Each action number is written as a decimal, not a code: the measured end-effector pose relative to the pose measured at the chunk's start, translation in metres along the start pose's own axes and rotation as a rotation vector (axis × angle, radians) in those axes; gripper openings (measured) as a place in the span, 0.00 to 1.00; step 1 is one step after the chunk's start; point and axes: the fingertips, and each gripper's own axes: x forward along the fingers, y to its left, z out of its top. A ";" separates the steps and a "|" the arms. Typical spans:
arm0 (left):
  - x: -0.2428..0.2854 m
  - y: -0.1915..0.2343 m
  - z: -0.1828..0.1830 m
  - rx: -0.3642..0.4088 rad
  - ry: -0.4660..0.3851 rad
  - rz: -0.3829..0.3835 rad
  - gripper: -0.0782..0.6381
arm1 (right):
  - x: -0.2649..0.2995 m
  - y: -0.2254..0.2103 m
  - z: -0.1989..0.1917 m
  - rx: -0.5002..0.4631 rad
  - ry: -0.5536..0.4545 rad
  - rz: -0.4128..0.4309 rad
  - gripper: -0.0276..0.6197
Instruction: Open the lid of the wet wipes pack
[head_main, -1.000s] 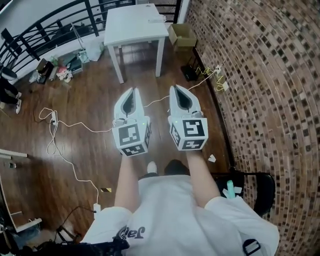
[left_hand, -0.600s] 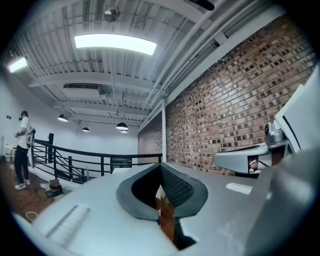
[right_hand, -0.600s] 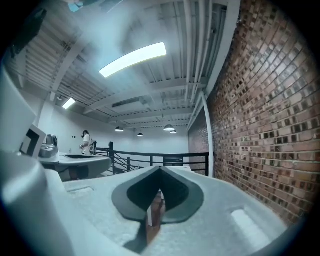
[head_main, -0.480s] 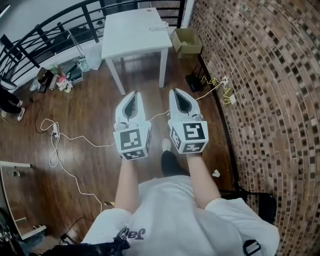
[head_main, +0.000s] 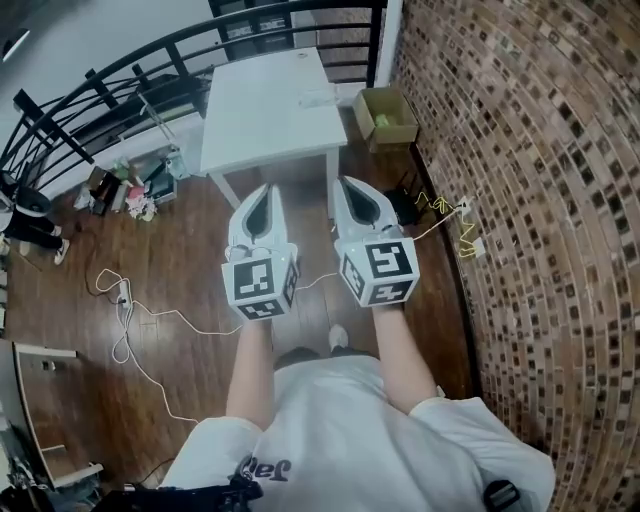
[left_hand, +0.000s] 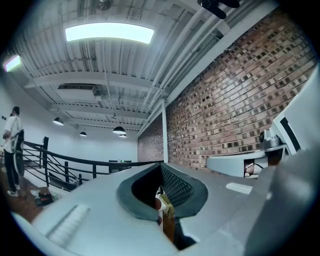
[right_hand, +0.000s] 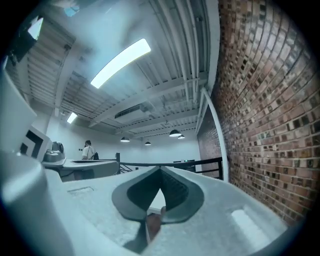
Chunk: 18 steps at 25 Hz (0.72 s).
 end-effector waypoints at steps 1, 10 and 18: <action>0.012 -0.001 -0.003 0.006 0.006 -0.003 0.13 | 0.009 -0.006 -0.005 0.004 0.012 0.010 0.02; 0.117 0.014 -0.038 -0.019 0.049 -0.023 0.13 | 0.094 -0.061 -0.046 0.010 0.078 0.003 0.02; 0.264 0.059 -0.052 -0.070 -0.031 -0.109 0.13 | 0.231 -0.122 -0.068 -0.042 0.121 -0.031 0.02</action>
